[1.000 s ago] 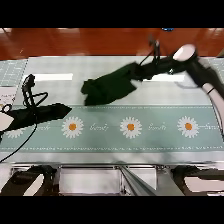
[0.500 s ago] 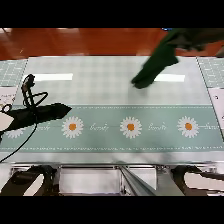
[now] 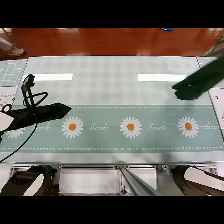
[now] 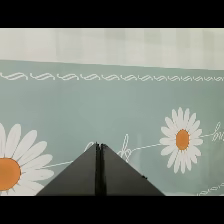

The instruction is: Fold the shirts.

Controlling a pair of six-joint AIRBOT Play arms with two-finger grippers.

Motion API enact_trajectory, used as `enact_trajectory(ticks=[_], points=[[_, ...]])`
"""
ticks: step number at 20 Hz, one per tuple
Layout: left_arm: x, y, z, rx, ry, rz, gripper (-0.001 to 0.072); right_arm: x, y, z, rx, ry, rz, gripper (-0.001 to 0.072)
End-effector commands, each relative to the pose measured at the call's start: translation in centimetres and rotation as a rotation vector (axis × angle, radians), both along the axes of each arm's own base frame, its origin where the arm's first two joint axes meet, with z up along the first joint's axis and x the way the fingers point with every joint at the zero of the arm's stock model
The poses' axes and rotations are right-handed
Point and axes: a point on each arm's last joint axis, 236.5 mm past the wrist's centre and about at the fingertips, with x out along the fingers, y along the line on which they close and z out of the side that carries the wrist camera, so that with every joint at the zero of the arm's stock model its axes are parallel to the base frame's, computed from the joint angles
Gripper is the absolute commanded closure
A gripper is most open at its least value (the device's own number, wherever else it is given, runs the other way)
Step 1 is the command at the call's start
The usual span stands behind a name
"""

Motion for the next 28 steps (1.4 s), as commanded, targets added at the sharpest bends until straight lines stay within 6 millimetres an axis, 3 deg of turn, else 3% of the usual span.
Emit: enact_trajectory(ticks=[1,5,9,12,13,15,16,19,20,21,22,23,24,25,26,27,28], points=[[0.7,0.3,0.4,0.001,-0.028,0.020,0.0690,-5.5,-4.7,-1.5,-0.018,0.133,-0.144,0.0690],[2.3,0.9,1.3,0.000,-0.093,0.070,0.0690,-13.3,-8.4,-5.5,-0.024,0.305,-0.343,0.0690],[2.9,1.2,1.7,0.001,-0.122,0.091,0.0690,-25.0,-10.2,-12.0,-0.026,0.596,-0.616,0.0689],[2.9,1.3,1.7,0.002,-0.122,0.090,0.0690,-33.0,-10.3,-15.2,-0.062,0.795,-0.834,0.0687],[2.9,1.3,1.7,0.004,-0.124,0.088,0.0690,-34.8,-10.1,-15.8,-0.067,0.856,-0.900,0.0659],[3.1,1.3,1.7,0.017,-0.141,0.078,0.0690,-36.6,-9.1,-16.7,-0.070,0.954,-0.903,0.0296],[3.3,1.4,1.9,0.018,-0.150,0.084,0.0690,-36.4,-8.9,-17.0,-0.076,0.959,-0.871,0.0304],[5.1,2.3,2.8,0.024,-0.211,0.137,0.0690,-35.3,-9.2,-17.0,-0.115,0.937,-0.809,0.0305],[6.1,2.8,3.7,0.036,-0.245,0.145,0.0690,-34.3,-9.4,-17.0,-0.113,0.897,-0.797,0.0306],[7.3,3.1,5.2,0.054,-0.287,0.141,0.0690,-31.9,-9.6,-17.0,-0.091,0.808,-0.773,0.0310],[8.5,3.4,7.0,0.060,-0.326,0.142,0.0690,-28.0,-10.1,-16.3,-0.069,0.652,-0.753,0.0410],[9.7,3.3,9.3,0.069,-0.368,0.127,0.0690,-22.6,-10.5,-14.7,-0.055,0.438,-0.698,0.0663],[10.4,2.9,11.3,0.065,-0.386,0.103,0.0690,-15.8,-9.5,-12.0,-0.047,0.181,-0.560,0.0687],[10.8,2.0,13.2,0.057,-0.396,0.065,0.0690,-10.3,-7.0,-9.1,-0.008,-0.020,-0.444,0.0687],[10.9,0.7,14.7,0.050,-0.404,0.017,0.0691,-5.6,-3.4,-6.1,0.034,-0.189,-0.326,0.0688],[11.1,-1.2,15.8,0.042,-0.406,-0.043,0.0691,-1.9,1.1,-4.0,0.046,-0.304,-0.203,0.0688],[11.1,-3.2,15.9,0.043,-0.393,-0.107,0.0692,0.4,6.0,-3.4,0.031,-0.356,-0.065,0.0688]])
